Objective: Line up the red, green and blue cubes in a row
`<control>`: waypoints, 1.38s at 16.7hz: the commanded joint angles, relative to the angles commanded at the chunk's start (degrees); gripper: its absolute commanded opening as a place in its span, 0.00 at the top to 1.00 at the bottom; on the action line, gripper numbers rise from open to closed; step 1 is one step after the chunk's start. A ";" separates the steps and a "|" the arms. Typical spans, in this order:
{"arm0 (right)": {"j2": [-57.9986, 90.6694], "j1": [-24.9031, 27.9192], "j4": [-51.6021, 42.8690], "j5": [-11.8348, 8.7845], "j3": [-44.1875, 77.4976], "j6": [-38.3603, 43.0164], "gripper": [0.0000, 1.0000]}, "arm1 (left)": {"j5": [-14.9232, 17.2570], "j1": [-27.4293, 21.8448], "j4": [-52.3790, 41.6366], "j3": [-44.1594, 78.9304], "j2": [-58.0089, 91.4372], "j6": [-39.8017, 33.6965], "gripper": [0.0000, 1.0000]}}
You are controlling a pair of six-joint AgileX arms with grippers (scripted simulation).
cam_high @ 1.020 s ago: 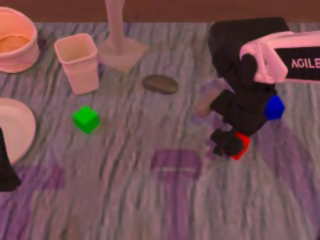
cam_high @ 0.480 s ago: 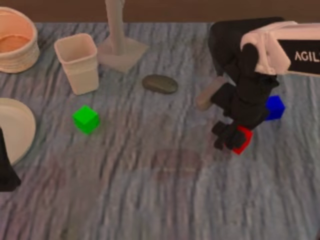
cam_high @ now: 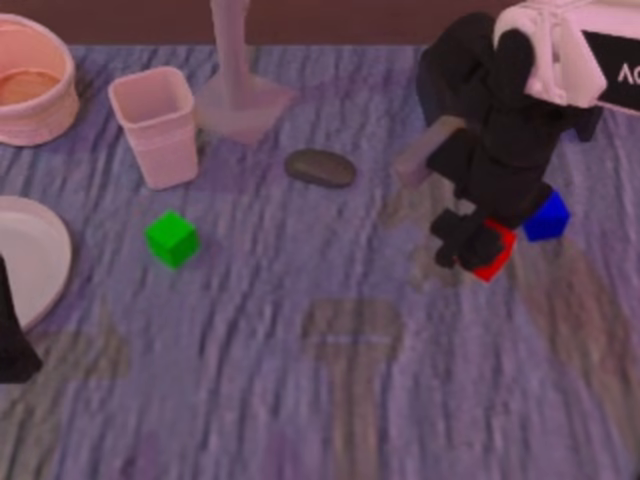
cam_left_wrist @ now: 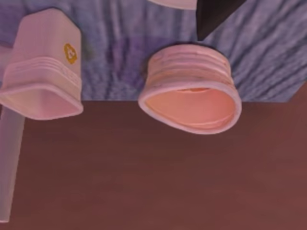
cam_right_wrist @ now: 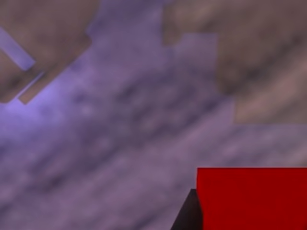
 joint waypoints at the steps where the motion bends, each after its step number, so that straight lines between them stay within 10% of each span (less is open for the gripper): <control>1: 0.21 -0.26 0.13 -0.02 -0.12 0.10 1.00 | 0.00 0.00 0.00 0.00 0.00 0.00 0.00; 14: 17.05 25.90 -15.64 -0.26 32.58 -11.49 1.00 | 0.00 0.00 0.00 0.00 0.00 0.00 0.00; 23: 17.90 27.51 -14.19 -0.24 32.11 -12.06 1.00 | 0.00 0.00 0.00 0.00 0.00 0.00 0.00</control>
